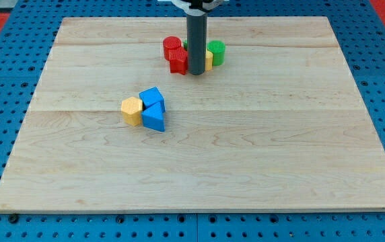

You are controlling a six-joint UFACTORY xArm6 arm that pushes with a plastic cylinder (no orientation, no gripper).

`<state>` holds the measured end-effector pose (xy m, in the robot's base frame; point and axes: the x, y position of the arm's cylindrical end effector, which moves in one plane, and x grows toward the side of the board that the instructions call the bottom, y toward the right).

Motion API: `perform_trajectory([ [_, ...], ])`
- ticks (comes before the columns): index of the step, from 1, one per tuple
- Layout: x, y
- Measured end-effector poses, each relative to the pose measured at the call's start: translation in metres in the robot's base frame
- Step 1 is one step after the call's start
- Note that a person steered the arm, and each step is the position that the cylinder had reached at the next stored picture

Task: Move the green circle to the right of the green star

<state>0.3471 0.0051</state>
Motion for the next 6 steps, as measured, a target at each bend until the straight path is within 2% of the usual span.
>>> perform_trajectory([
  [2,0.021,0.022],
  [4,0.008,0.057],
  [6,-0.034,0.033],
])
